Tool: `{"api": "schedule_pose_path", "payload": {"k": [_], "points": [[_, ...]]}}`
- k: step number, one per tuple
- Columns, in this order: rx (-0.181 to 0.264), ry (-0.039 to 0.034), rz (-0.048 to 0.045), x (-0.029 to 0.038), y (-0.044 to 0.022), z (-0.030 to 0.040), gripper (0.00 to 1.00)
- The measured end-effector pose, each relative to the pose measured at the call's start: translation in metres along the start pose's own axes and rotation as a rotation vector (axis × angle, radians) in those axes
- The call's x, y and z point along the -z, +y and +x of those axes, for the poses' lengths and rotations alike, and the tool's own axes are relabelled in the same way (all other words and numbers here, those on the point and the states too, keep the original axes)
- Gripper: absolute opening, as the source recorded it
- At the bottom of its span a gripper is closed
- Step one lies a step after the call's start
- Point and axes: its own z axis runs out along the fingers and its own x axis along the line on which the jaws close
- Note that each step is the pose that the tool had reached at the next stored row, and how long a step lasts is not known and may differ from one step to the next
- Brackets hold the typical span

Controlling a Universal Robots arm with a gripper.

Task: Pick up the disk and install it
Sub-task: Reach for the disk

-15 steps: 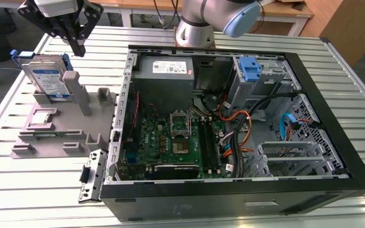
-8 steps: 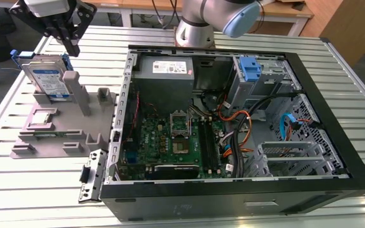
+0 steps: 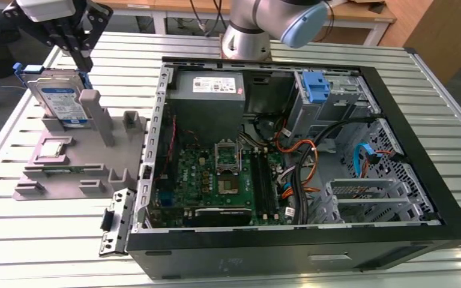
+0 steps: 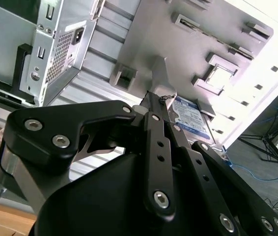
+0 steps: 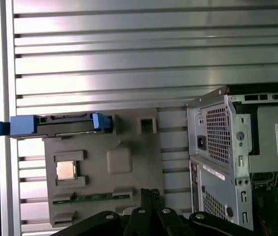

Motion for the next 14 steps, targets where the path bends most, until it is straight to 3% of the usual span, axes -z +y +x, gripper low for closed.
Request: {"api": "schedule_pose_path", "payload": {"k": [9,10,13,14], "points": [[0.000,0.0000,0.0001,-0.0016,-0.0010,0.0273,0.10],[-0.001,-0.0001,0.0001,-0.0022,-0.0007,0.0347,0.10],[-0.002,-0.0001,0.0003,-0.0032,0.0002,0.0453,0.10],[-0.006,-0.0005,0.0041,-0.0056,0.0023,0.0565,0.10]]}}
